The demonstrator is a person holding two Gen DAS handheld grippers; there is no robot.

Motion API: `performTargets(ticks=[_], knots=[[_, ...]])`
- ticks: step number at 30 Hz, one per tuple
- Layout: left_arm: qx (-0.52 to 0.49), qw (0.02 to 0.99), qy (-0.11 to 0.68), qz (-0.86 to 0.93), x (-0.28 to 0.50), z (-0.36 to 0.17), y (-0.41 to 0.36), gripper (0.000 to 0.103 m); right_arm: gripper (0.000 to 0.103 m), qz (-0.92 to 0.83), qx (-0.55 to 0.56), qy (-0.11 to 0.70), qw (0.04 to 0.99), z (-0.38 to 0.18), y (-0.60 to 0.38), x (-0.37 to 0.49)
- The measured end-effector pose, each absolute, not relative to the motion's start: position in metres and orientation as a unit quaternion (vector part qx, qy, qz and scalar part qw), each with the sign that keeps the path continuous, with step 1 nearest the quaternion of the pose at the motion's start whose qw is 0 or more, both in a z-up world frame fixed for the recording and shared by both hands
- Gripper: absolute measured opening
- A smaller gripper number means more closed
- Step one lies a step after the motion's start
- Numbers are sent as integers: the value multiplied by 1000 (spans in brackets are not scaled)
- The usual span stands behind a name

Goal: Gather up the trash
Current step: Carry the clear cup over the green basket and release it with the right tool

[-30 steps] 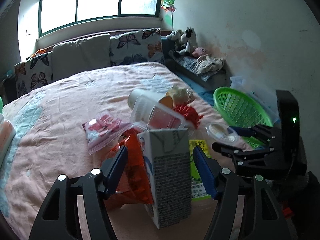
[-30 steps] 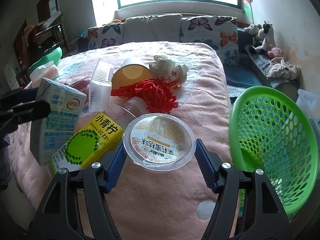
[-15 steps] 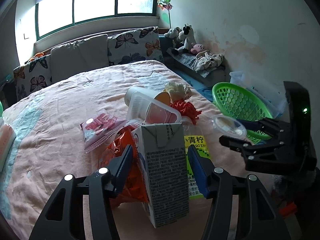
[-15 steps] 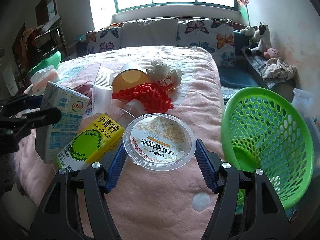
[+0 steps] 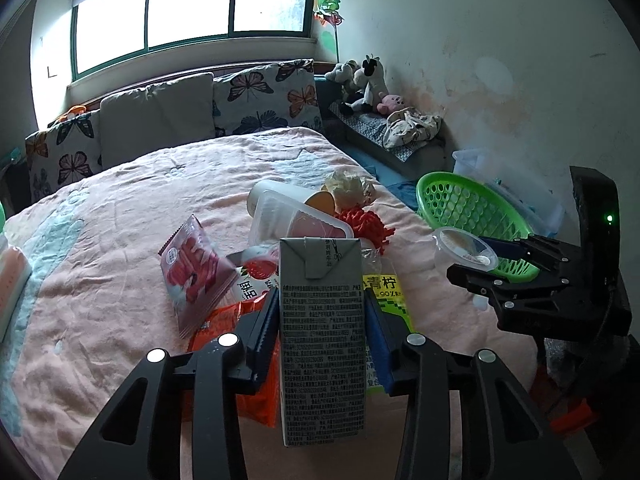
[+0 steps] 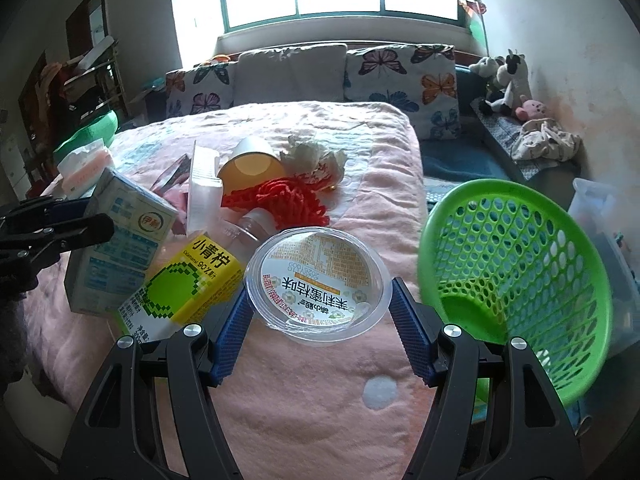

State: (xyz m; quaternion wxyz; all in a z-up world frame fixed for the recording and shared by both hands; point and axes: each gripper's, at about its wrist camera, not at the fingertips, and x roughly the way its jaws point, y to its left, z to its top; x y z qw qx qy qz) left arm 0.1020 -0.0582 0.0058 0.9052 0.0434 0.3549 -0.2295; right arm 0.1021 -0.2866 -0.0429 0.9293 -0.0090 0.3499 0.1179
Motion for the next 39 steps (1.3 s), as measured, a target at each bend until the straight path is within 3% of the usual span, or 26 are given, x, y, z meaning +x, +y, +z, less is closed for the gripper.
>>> performTargets(ticks=[14,36,39], knots=[[-1,905,322,-278,98,58,-61,40,67,71,0,344,936,-35,-325,97],[30,857,350,-376,170,58,-229,40,69,-6,51,405,913,-90,-428,120],[31,852,359,-379,180,52,-243,40,74,-5,55,406,912,-92,-432,122]])
